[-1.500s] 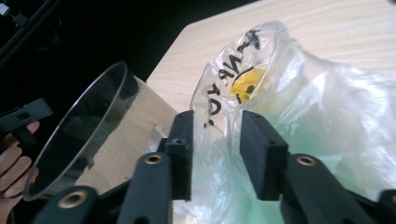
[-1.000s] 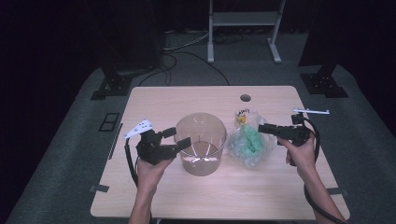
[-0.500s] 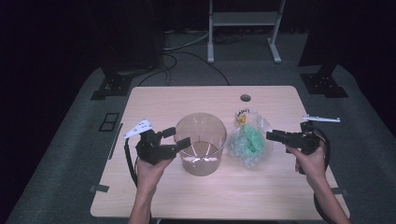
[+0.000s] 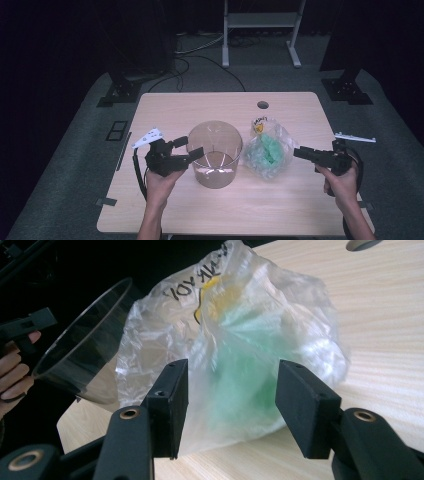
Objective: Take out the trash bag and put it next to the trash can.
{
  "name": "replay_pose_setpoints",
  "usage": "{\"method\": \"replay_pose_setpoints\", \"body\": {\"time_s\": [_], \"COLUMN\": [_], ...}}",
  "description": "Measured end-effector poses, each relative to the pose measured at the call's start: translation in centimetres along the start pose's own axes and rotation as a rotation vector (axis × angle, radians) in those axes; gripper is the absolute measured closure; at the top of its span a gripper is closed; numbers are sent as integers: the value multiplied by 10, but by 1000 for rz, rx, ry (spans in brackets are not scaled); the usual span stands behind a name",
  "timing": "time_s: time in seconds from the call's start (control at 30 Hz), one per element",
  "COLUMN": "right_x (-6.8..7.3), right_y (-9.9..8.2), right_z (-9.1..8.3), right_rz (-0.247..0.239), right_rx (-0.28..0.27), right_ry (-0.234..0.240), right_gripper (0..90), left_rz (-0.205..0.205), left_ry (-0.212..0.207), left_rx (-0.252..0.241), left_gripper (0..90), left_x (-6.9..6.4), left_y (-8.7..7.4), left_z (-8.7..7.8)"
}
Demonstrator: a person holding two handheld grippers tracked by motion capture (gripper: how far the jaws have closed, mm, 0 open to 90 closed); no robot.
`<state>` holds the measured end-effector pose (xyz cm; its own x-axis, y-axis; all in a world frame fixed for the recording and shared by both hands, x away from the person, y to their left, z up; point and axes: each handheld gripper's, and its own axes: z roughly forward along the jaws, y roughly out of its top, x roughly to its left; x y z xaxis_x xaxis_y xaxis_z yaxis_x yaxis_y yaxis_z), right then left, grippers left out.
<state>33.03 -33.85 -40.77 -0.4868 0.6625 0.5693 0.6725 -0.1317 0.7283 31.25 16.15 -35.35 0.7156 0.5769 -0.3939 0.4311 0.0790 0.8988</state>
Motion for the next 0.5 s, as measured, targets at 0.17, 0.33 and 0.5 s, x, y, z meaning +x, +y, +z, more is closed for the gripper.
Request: {"method": "replay_pose_setpoints", "body": {"time_s": [0.17,0.33,0.5], "right_x": [-3,-6,-9], "right_y": [-7,-14,-22], "right_z": [-2,-5,-6], "right_rz": [6,4,11], "right_rx": [-1,-7,-3], "right_ry": [-11,-24,-43], "right_gripper": [462,462,461], "left_rz": [0,0,-4], "left_ry": [0,1,3], "left_rx": [0,-1,-3], "left_gripper": [92,92,92], "left_x": [0,0,0], "left_y": [0,0,0], "left_z": [0,0,-1]}}
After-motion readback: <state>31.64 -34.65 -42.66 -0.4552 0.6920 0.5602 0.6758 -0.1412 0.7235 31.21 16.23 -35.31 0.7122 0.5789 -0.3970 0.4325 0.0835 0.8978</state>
